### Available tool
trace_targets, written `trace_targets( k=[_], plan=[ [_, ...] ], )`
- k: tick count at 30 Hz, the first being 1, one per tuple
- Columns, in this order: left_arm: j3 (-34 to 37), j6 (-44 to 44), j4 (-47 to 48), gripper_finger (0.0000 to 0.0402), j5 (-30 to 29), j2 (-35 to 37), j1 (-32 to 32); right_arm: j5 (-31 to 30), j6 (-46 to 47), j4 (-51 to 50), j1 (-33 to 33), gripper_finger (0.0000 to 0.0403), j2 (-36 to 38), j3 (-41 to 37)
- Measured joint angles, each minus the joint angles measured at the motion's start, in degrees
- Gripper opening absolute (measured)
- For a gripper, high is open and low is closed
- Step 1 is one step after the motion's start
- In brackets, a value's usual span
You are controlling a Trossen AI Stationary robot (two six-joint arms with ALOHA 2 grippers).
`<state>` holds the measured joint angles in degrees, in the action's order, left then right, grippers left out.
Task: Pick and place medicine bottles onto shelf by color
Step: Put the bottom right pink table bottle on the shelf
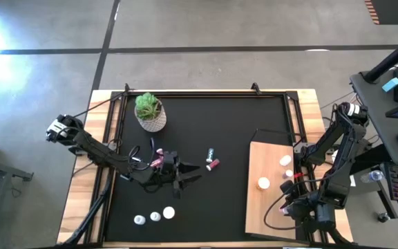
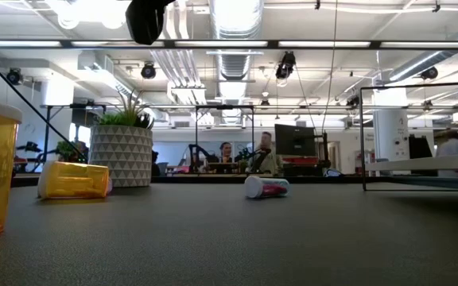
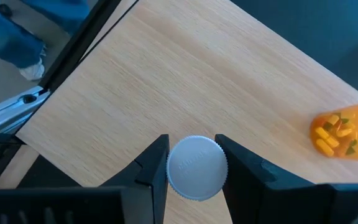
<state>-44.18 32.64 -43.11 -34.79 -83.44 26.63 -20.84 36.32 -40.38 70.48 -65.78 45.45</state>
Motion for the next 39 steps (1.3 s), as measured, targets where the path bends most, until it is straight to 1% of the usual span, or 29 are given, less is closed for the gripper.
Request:
trace_targets(
  k=[12, 20, 24, 31, 39],
  plan=[
    [0.0, 0.0, 0.0, 0.0184, 0.0, 0.0, 0.0, -0.2, 0.6, 0.4, 0.0, 0.0129, 0.0, -0.2],
    [0.0, 0.0, 0.1, 0.0184, 0.0, 0.0, 0.0, -0.4, 0.8, 0.3, 0.0, 0.0120, 0.0, -1.1],
    [0.0, 0.0, 0.1, 0.0184, 0.0, 0.0, 0.0, -0.3, 3.4, 0.4, 0.0, 0.0121, 0.0, -1.1],
    [0.0, 0.0, 0.1, 0.0184, 0.0, 0.0, 0.0, -0.2, 6.5, 0.5, 0.0, 0.0144, 0.0, 0.1],
    [0.0, 0.0, 0.1, 0.0184, 0.0, 0.0, 0.0, -0.2, 6.4, -0.6, 0.0, 0.0170, 0.0, 3.2]
  ],
)
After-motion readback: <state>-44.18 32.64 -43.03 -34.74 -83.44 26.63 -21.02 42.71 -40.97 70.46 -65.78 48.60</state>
